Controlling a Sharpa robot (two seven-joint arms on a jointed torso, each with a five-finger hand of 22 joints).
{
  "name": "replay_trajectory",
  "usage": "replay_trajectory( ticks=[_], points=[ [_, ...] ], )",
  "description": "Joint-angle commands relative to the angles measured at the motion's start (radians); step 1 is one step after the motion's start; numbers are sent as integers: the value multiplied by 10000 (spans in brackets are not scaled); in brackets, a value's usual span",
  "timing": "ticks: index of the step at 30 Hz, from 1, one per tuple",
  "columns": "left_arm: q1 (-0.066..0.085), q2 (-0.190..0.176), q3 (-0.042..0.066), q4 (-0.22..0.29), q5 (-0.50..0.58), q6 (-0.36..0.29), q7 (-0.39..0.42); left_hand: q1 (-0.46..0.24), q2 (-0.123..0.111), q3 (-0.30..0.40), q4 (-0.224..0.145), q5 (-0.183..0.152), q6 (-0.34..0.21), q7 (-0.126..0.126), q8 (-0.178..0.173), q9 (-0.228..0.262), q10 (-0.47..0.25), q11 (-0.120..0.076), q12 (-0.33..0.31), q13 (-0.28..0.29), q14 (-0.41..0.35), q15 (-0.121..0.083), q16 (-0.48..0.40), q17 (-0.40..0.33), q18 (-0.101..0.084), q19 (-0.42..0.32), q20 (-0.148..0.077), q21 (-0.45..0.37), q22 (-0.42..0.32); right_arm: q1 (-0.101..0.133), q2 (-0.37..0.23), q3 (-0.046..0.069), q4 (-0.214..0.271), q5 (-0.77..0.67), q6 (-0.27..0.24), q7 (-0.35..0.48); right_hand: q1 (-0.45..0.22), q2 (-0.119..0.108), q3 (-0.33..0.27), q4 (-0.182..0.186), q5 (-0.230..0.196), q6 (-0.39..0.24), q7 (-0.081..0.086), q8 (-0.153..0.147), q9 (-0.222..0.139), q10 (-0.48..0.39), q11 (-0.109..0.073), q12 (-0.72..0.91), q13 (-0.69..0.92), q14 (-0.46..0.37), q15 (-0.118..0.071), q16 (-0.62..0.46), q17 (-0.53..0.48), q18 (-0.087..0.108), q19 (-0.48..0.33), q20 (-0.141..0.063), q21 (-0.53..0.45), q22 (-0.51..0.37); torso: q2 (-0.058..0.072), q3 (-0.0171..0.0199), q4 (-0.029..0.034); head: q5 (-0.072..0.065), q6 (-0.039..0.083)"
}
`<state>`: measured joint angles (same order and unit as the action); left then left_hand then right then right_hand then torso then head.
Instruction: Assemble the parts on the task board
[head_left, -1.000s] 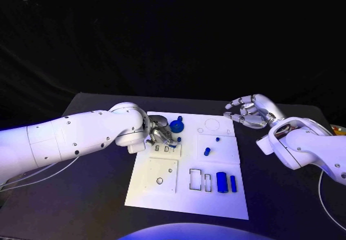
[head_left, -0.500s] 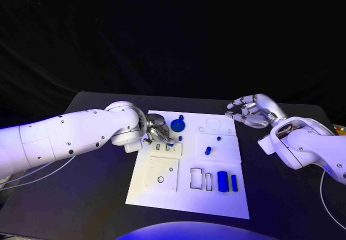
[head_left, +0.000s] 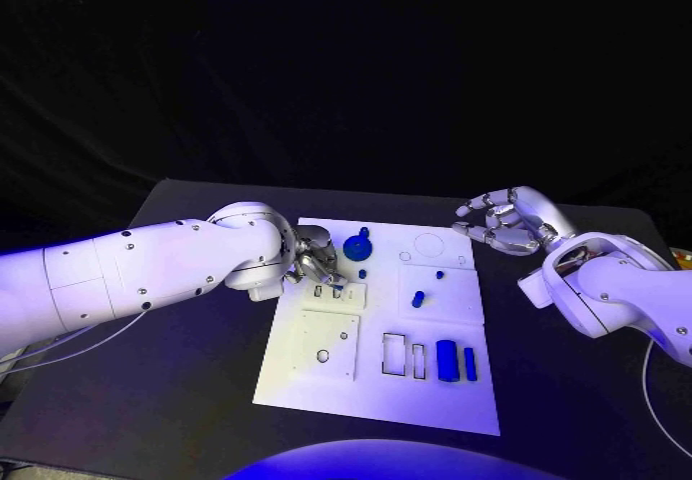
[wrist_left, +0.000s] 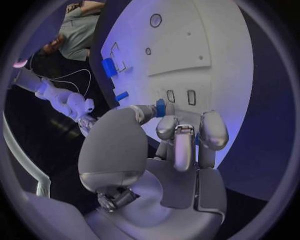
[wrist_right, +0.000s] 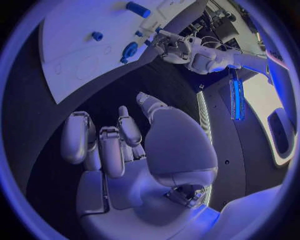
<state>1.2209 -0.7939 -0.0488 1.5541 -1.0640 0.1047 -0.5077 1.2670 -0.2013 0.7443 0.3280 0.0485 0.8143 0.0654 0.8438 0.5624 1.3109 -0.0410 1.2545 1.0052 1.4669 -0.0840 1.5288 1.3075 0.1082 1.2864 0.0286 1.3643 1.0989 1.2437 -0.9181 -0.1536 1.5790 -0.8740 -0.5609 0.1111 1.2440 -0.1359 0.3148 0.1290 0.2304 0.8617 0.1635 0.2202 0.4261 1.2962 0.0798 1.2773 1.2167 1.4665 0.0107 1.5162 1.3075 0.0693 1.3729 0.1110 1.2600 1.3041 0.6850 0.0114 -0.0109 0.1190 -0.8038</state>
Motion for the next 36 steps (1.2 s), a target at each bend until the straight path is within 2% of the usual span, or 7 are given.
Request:
replay_trajectory(
  ticks=[1,9,16,36],
  points=[
    [-2,57,-20,-45,-455,228,-22,-62,13,794,-797,27,460,-409,628,1788,70,-12,45,42,813,-93,59,1740,-111,26,-39,62,30,-11,5,-1,-5,-175,219,-57,-8,-63,-3,51,36,-87,12,41,14,-62,-1,-47,-17,626,-48,-66,868,149,-98,-1,-33,-13,8,7,-9,11,-8],
    [-5,155,-95,-156,-592,516,-53,-234,-11,840,-808,27,634,-508,867,1978,175,-94,124,163,831,-161,88,1809,-122,69,-100,85,84,-14,8,-1,-4,-179,234,-83,-29,-65,-10,78,33,-96,13,45,13,-67,2,-48,-18,623,-46,-71,858,151,-105,0,-45,-19,18,8,-16,23,-35],
    [-6,201,-126,-179,-668,745,-72,-283,2,848,-800,27,672,-530,926,2024,204,-113,147,199,836,-178,97,1829,-128,88,-115,97,112,-14,2,-1,2,-180,238,-107,-29,-65,-10,78,33,-96,13,45,13,-67,2,-48,-18,623,-46,-71,858,151,-105,0,-45,-19,26,9,-14,18,-56],
    [-7,251,-155,-177,-890,1081,-95,-479,-22,776,-735,21,717,-577,1036,2128,265,-155,188,250,843,-218,109,1854,-146,151,-153,133,197,-15,-4,-1,9,-180,253,-138,-49,-64,-16,108,33,-100,14,53,14,-77,2,-54,-27,618,-44,-80,840,156,-119,2,-68,-35,23,11,-7,13,-97]
  ],
)
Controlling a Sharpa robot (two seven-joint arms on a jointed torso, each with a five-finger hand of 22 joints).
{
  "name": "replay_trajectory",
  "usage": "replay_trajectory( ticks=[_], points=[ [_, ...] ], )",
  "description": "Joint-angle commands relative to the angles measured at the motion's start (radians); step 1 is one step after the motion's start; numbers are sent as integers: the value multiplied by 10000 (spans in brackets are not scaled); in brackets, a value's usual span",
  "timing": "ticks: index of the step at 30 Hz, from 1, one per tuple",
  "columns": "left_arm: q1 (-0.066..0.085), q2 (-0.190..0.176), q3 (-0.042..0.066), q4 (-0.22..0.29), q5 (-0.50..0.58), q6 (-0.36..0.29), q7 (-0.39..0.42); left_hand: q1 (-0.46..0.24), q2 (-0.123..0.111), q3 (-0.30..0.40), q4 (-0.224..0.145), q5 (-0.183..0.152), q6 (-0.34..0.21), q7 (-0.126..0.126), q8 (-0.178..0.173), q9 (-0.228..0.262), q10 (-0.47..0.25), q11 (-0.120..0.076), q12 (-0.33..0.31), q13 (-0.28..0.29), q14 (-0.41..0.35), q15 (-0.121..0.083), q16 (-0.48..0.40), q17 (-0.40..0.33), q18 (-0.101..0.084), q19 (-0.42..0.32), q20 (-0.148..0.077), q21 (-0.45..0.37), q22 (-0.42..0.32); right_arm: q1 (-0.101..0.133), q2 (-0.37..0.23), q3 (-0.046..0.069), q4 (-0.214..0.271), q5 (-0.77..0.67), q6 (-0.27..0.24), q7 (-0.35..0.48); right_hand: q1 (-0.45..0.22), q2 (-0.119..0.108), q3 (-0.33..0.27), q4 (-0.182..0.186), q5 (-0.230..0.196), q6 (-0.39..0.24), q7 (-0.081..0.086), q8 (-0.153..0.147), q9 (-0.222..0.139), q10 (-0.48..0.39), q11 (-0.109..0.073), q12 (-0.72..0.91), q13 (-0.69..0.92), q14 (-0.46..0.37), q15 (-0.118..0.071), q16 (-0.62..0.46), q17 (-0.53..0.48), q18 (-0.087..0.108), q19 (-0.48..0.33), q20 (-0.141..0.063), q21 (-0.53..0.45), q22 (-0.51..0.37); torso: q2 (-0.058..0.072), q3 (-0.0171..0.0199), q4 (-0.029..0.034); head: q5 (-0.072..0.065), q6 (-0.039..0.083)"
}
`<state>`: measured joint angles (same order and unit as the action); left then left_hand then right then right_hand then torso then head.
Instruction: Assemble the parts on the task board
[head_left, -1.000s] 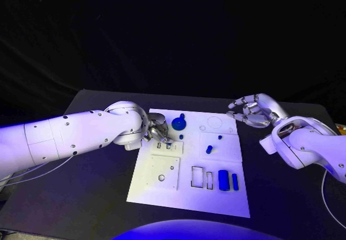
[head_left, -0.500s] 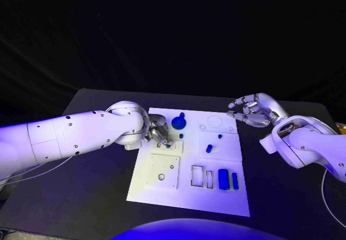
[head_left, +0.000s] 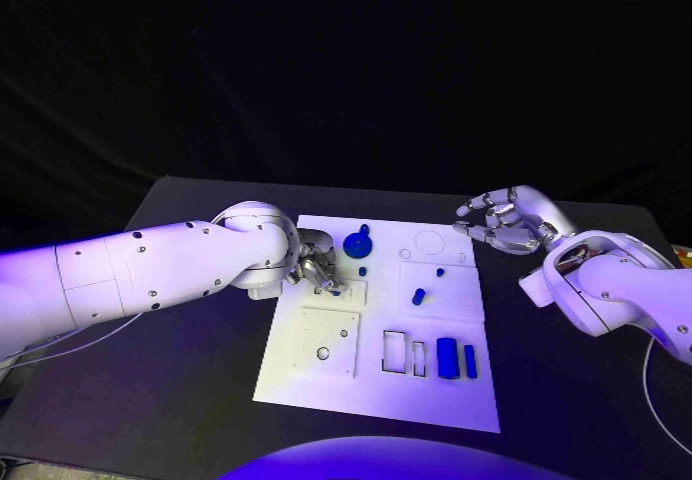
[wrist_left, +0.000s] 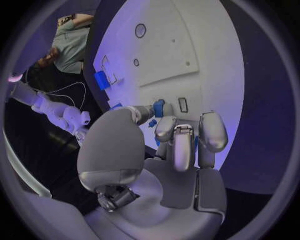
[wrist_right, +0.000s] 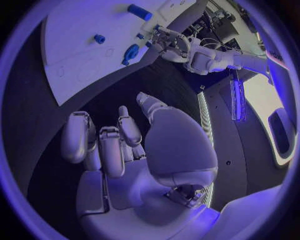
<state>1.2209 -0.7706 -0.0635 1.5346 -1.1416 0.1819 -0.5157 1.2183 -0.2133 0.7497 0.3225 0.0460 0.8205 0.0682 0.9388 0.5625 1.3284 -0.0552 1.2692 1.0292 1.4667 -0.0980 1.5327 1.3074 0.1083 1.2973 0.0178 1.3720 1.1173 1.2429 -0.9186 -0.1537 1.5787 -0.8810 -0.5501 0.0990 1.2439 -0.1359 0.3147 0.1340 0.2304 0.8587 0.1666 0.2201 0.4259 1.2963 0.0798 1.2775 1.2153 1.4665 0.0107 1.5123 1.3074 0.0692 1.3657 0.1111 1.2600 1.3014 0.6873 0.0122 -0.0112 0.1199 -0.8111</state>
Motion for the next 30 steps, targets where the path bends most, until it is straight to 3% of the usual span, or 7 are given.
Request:
replay_trajectory(
  ticks=[1,18,30],
  points=[
    [-7,16,-8,17,-122,316,-14,8,99,722,-680,46,655,-605,86,2128,90,-13,41,10,845,-78,70,1855,-147,43,-45,56,13,-7,-1,0,13,-110,144,-17,-49,-64,-16,58,33,-70,-17,53,16,-78,2,-56,-13,618,-44,-41,841,157,-47,1,-69,-9,1,4,-5,8,-22],
    [-6,19,-9,-4,-151,432,-15,-678,206,280,-344,48,739,-676,188,2262,174,-75,90,81,860,-134,96,1912,-171,135,-119,95,122,-7,-40,0,35,-110,124,-24,-71,-60,-22,89,33,-64,-18,66,19,-91,1,-67,-27,613,-44,-50,823,160,-55,2,-84,-18,7,3,-10,-11,-12],
    [-5,51,-9,-33,-139,404,-12,-1781,352,-317,-301,48,836,-691,138,2292,199,-85,91,88,863,-145,103,1926,-180,168,-140,93,155,-7,-65,0,49,-108,78,-18,-263,-125,-163,357,3,-94,-33,140,30,-101,-5,-62,-49,612,-50,-67,813,164,-60,1,-127,-27,7,6,2,-24,-27]
  ],
)
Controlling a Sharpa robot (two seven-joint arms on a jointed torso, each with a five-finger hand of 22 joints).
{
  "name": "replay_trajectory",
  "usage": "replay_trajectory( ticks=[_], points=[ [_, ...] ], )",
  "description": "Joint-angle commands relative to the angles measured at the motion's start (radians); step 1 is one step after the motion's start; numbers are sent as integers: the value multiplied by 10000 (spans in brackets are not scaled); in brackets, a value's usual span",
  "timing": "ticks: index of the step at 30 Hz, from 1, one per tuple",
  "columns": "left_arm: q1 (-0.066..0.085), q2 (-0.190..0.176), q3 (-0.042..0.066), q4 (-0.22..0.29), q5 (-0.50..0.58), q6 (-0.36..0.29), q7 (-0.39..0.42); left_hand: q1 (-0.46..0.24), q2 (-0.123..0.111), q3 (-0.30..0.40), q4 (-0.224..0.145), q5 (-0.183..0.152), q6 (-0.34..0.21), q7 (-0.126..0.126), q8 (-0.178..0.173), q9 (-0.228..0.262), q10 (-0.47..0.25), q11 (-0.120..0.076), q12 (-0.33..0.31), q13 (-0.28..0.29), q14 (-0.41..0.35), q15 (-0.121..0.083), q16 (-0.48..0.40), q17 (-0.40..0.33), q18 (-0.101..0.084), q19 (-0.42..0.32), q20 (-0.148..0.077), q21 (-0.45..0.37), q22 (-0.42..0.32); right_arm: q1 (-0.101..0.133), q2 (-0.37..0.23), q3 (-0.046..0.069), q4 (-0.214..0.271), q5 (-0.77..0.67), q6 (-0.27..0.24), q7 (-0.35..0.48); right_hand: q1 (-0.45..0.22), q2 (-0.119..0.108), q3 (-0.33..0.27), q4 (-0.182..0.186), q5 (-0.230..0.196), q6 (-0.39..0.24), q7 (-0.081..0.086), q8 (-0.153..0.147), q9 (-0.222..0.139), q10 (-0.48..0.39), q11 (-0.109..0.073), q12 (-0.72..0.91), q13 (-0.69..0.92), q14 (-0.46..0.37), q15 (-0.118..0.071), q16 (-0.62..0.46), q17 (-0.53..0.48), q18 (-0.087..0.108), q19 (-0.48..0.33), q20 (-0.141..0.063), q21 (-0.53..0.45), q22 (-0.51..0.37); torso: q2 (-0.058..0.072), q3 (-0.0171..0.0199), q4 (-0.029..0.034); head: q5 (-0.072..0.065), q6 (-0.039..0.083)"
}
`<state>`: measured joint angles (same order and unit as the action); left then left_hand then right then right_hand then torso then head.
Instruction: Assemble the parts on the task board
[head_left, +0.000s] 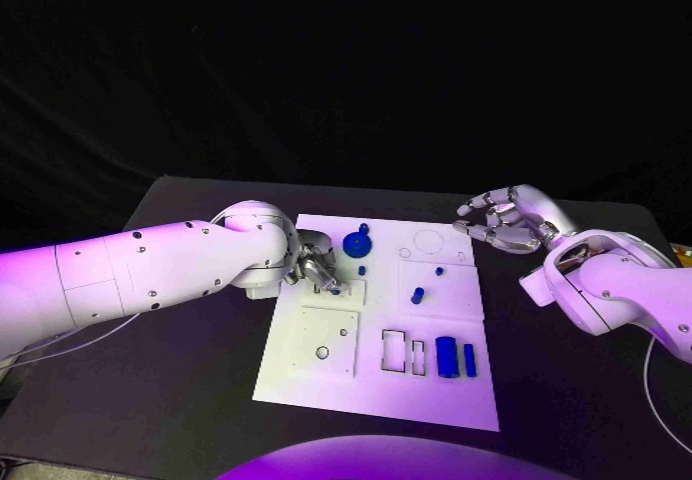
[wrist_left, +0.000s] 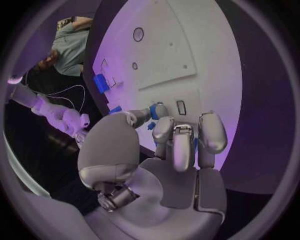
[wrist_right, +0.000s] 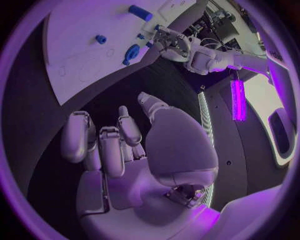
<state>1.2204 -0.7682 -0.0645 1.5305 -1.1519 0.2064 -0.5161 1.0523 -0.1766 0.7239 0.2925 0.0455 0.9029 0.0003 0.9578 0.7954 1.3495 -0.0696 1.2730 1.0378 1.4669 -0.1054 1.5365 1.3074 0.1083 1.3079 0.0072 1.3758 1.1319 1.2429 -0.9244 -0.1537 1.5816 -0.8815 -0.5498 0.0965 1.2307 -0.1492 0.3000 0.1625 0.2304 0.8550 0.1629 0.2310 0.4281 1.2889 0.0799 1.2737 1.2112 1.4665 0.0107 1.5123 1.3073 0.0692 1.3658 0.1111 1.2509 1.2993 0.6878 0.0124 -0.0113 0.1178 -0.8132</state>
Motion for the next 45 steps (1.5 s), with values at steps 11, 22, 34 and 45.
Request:
replay_trajectory(
  ticks=[11,22,34,45],
  points=[
    [0,64,0,-49,-6,137,-7,-521,13,-351,12,52,46,-19,-82,-28,5,54,68,27,870,-74,79,1959,-184,75,-37,58,31,-7,-27,0,33,-102,64,-4,-248,-24,-170,312,-76,-83,-8,96,21,-28,-14,-12,-21,612,-57,-79,802,168,-65,-6,-74,-18,-6,8,-2,-13,0],
    [0,92,0,-91,1,186,-8,-628,-29,-481,-11,51,50,-28,-95,-22,3,49,63,19,869,-75,78,1955,-185,79,-38,58,39,-7,-52,0,42,-100,78,-24,-269,-28,-210,372,-107,-90,-11,112,24,-26,-15,-7,-20,614,-59,-78,809,166,-58,-8,-71,-10,1,5,0,-31,-9],
    [0,94,-1,-121,2,286,-20,-681,-86,-616,-9,53,55,-33,-106,-18,-4,46,53,3,868,-77,76,1951,-185,79,-40,56,39,-7,-66,0,48,-94,79,-30,-278,-27,-227,399,-119,-91,-12,120,26,-22,-17,-2,-17,614,-60,-80,807,167,-60,-9,-78,-14,7,1,8,-31,-41],
    [0,91,-1,-127,181,238,-32,148,249,-170,-208,62,-56,-56,-190,7,-82,22,-35,-114,837,-98,28,1836,-183,69,-54,40,38,-7,-64,0,38,-94,95,-63,-280,-24,-246,431,-131,-95,-14,130,28,-20,-19,2,-17,614,-61,-82,804,167,-58,-10,-80,-13,-1,0,0,-9,-53]
  ],
)
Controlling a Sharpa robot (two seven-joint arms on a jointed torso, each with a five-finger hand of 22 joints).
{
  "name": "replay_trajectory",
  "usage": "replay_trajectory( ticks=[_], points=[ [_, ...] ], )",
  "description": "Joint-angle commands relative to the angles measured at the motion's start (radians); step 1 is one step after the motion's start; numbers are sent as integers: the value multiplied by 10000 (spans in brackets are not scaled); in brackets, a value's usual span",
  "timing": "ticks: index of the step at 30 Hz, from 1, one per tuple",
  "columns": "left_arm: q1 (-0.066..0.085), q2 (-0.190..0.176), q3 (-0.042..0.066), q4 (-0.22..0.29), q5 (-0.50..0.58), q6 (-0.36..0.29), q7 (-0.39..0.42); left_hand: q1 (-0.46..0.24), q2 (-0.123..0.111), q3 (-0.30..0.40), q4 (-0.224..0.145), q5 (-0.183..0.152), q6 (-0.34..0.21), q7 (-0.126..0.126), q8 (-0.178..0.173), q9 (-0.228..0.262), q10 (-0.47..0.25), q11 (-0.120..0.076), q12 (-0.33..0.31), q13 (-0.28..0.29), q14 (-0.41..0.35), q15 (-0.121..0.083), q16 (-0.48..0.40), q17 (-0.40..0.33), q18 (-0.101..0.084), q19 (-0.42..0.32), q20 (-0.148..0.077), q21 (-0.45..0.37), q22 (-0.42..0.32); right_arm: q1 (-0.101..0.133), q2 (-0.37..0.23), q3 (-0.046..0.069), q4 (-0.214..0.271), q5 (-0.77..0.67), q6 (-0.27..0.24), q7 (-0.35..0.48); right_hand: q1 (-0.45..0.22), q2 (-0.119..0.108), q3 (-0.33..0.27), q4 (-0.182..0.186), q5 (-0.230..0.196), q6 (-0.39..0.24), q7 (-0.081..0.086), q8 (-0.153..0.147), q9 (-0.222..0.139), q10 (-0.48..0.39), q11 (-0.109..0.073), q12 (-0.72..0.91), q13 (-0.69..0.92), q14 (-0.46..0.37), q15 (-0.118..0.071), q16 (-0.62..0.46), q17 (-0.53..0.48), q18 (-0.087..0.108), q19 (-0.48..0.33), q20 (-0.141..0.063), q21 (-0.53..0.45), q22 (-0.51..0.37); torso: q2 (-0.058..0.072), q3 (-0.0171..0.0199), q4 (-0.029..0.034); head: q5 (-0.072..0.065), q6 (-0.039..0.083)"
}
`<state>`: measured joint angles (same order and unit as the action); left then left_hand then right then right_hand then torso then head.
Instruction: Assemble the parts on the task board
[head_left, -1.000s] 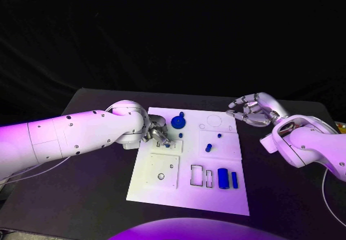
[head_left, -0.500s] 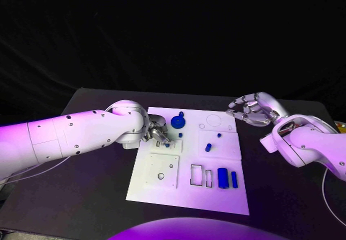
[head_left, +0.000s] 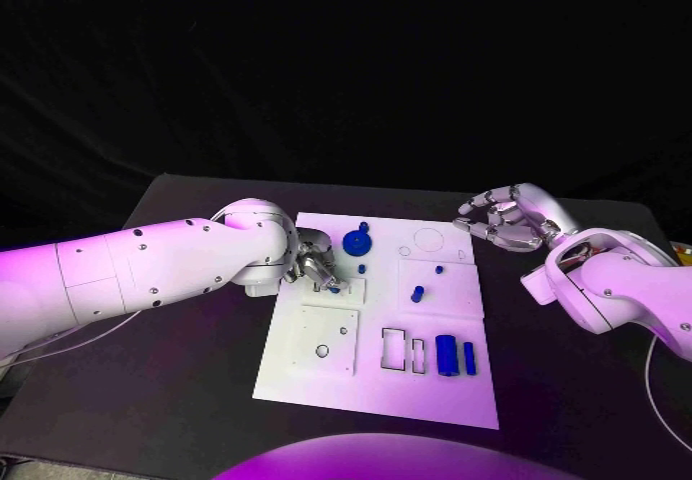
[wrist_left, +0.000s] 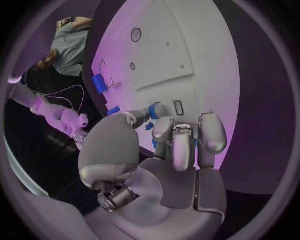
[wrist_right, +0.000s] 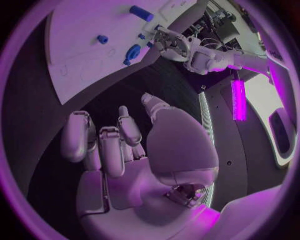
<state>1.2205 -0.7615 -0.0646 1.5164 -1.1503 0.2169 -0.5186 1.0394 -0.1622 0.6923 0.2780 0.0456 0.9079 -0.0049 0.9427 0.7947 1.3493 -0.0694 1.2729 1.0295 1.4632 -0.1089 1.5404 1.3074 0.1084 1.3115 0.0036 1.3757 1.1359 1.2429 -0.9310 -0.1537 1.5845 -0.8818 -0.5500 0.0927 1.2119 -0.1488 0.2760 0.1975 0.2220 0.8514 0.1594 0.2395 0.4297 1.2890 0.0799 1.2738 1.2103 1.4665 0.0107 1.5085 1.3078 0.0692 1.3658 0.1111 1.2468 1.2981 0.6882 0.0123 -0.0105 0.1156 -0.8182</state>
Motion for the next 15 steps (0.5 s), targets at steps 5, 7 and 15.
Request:
replay_trajectory(
  ticks=[5,7,15],
  points=[
    [-2,29,1,8,385,95,-9,842,203,705,-351,62,-183,16,-85,39,-110,32,-70,-72,865,-55,-29,1796,-184,26,-11,32,-1,-7,6,0,5,-92,104,-37,-91,-26,-7,82,-46,-60,21,46,12,-22,-19,0,-10,615,-61,-43,802,169,-63,-10,-47,-7,1,2,-8,15,-4],
    [-2,31,1,5,490,84,-10,1006,252,975,-480,62,-191,31,-89,56,-108,42,-72,-71,863,-45,-33,1786,-184,23,-2,29,0,-8,7,-1,4,-92,105,-42,-91,-26,-7,82,-46,-60,21,46,12,-22,-19,0,-10,615,-61,-43,802,169,-63,-10,-47,-7,2,5,-7,13,2],
    [-2,38,1,-20,850,26,-8,1159,301,1379,-690,62,-197,59,-88,87,-110,64,-84,-83,864,-26,-34,1786,-184,20,12,29,6,-9,9,-1,4,-95,106,-53,-83,-22,-7,86,-42,-61,20,49,13,-23,-20,0,-11,612,-62,-47,791,171,-67,-11,-54,-12,1,6,-7,20,-9]
  ],
)
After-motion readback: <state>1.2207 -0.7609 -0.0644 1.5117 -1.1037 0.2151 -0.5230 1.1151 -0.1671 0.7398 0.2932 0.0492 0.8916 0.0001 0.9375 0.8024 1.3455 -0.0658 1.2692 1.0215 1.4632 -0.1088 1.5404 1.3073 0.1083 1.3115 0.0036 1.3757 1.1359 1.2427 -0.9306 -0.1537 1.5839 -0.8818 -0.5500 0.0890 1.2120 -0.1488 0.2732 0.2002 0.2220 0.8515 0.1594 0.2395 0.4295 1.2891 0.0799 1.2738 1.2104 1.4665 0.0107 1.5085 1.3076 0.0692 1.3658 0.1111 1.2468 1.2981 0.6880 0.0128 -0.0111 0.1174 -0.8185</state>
